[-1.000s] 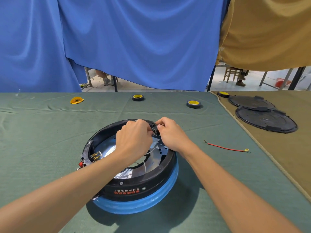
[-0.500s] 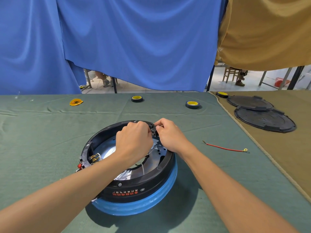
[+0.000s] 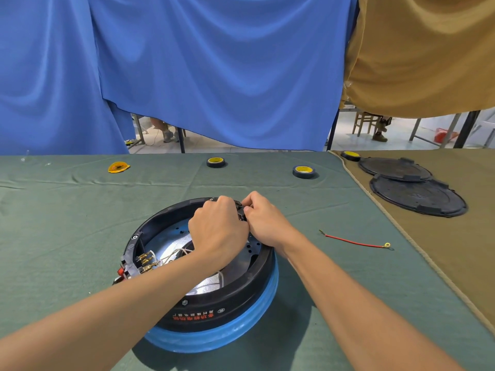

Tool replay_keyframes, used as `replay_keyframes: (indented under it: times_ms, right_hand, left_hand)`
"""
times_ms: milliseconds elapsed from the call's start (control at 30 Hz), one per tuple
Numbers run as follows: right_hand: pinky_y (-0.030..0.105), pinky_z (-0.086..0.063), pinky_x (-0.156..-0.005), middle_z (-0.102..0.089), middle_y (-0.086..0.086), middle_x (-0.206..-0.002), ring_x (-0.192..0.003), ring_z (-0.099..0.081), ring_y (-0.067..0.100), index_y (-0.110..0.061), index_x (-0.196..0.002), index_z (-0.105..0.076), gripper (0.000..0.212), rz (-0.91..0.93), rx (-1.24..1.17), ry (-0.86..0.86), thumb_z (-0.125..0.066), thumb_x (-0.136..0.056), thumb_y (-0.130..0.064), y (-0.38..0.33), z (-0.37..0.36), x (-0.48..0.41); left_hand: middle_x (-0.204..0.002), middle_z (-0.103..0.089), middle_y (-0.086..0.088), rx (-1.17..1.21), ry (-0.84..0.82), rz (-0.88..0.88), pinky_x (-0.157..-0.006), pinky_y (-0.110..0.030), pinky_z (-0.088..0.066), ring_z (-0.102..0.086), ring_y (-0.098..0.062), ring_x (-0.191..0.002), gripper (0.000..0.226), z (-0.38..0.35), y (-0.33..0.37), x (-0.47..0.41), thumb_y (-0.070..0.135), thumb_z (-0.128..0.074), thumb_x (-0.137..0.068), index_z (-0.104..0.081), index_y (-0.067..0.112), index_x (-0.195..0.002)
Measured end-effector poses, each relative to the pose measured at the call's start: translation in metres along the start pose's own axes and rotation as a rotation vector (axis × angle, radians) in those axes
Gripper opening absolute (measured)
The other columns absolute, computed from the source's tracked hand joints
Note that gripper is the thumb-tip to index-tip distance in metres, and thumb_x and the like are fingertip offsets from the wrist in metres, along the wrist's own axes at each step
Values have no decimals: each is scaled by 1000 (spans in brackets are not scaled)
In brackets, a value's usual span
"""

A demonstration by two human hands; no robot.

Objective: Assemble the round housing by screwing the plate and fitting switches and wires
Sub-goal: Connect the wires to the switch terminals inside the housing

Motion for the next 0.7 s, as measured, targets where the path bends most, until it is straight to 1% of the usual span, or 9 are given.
replay_keyframes:
  times_ms: [167, 233, 267, 333, 367, 433, 500, 533, 700]
  right_hand:
    - [47, -41, -96, -59, 10, -118, -111, -51, 30, -13, -110, -53, 22, 4, -10, -16, -33, -100, -15, 2, -2, -2]
    - [47, -42, -96, -59, 9, -118, -111, -51, 29, -15, -111, -53, 23, -5, -22, -17, -33, -101, -18, 5, -2, -2]
    - [48, -42, -97, -59, 8, -118, -110, -51, 29, -17, -110, -54, 22, -13, -39, -16, -34, -101, -20, 6, -2, -2]
    - [49, -41, -99, -59, 7, -117, -111, -51, 29, -21, -105, -55, 18, -27, -80, -16, -38, -99, -23, 9, -3, -3]
    - [49, -40, -100, -59, 7, -117, -112, -51, 28, -23, -101, -55, 14, -30, -94, -19, -41, -98, -25, 10, -4, -3]
    - [49, -40, -101, -60, 7, -116, -113, -51, 28, -25, -97, -54, 9, -30, -108, -30, -46, -96, -29, 10, -7, -3]
    - [49, -41, -100, -61, 6, -114, -112, -53, 28, -27, -97, -54, 8, -33, -128, -37, -49, -95, -32, 11, -8, -2]
    - [49, -42, -99, -62, 6, -114, -111, -54, 28, -28, -97, -54, 7, -37, -139, -41, -51, -94, -34, 11, -8, -2]
    - [50, -45, -97, -60, 9, -114, -108, -56, 28, -26, -99, -54, 16, -40, -194, -73, -62, -89, -35, 12, -12, -2]
  left_hand:
    - [-81, -60, -3, 46, -27, 21, -63, -33, -39, -53, -27, -76, 18, -2, -6, -3, 16, -57, -87, -71, 15, -97]
    - [-91, -67, -4, 63, -95, -24, -67, -35, -47, -60, -28, -83, 20, -5, -7, -7, 15, -56, -89, -71, 15, -102]
    - [-95, -70, -5, 81, -144, -55, -72, -38, -53, -63, -28, -87, 21, -8, -6, -10, 13, -56, -89, -72, 14, -103]
    - [-98, -71, -10, 118, -228, -107, -80, -42, -56, -65, -31, -91, 23, -12, -4, -12, 9, -56, -88, -73, 11, -104]
    - [-97, -71, -12, 135, -241, -121, -81, -43, -56, -64, -32, -92, 23, -12, -3, -12, 8, -56, -88, -73, 10, -104]
    - [-93, -70, -13, 170, -207, -117, -76, -41, -54, -62, -32, -92, 21, -10, -5, -13, 7, -58, -89, -72, 9, -105]
    - [-94, -66, -11, 190, -160, -100, -69, -36, -45, -56, -30, -95, 18, -7, -8, -11, 9, -60, -90, -62, 10, -108]
    - [-96, -64, -11, 201, -147, -94, -69, -34, -43, -54, -29, -96, 18, -7, -8, -10, 8, -60, -90, -57, 12, -107]
    - [-91, -58, -10, 236, -126, -113, -64, -32, -39, -52, -29, -89, 24, -5, -2, -5, -4, -53, -86, -42, 16, -95]
Point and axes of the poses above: each hand's wrist, its own x-axis away from the middle knuckle, its own z-axis out of the back of the hand, y = z × x, the point moved 10 cm from there along -x, towards the middle knuckle
